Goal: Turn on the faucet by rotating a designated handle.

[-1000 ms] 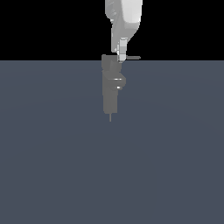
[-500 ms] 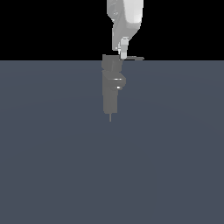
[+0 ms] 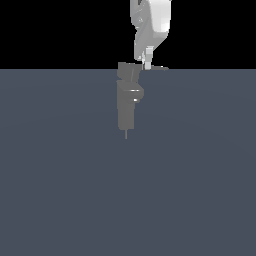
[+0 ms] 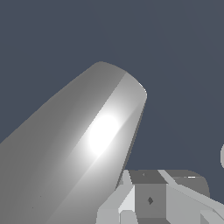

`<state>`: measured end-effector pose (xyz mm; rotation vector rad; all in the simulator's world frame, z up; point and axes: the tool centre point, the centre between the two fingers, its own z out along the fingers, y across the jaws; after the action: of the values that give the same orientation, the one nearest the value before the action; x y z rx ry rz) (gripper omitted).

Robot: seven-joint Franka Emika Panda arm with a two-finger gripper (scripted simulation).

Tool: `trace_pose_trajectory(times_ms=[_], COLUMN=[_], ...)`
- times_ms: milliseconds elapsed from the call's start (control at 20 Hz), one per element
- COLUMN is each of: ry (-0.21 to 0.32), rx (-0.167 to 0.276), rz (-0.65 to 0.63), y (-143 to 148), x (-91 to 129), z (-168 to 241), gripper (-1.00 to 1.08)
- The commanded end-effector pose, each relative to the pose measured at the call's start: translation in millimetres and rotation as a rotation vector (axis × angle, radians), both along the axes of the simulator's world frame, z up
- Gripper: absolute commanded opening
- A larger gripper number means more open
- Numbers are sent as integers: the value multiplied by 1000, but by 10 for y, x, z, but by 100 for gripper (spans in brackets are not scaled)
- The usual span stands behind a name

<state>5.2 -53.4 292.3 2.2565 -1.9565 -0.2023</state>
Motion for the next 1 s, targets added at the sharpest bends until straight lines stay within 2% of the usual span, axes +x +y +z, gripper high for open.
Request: trace_pose_trajectory(times_ms=[0,950], ry=[3,-3], rx=[-6,-8], rz=[-24,-40], y=[-196,-606], x=[40,390], z=[-39,-75], gripper=[-100,-100])
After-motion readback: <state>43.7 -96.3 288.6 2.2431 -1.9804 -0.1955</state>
